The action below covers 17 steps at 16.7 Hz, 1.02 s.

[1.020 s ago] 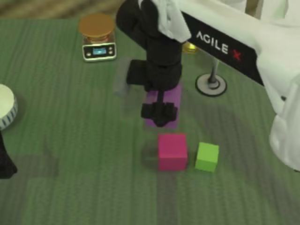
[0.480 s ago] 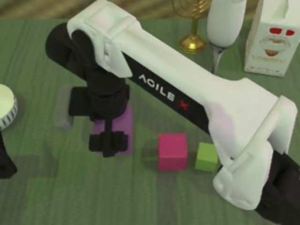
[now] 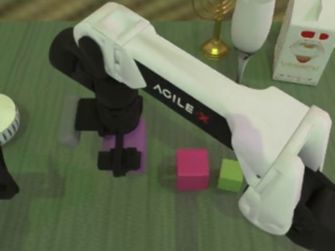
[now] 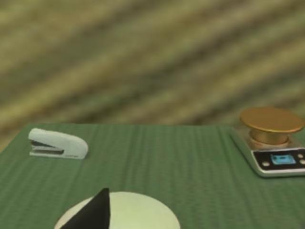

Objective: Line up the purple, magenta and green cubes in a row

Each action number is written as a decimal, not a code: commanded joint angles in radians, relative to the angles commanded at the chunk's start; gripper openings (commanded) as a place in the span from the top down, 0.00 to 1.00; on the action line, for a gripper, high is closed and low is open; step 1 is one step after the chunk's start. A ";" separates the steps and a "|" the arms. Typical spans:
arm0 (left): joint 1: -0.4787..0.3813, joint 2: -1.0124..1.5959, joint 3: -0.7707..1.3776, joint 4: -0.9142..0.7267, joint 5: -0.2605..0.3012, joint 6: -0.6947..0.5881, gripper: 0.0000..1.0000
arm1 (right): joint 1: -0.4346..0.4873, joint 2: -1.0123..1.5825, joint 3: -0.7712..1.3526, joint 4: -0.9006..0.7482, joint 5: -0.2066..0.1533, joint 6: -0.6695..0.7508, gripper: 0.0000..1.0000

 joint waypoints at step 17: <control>0.000 0.000 0.000 0.000 0.000 0.000 0.00 | 0.003 -0.119 -0.501 0.366 -0.001 0.001 0.92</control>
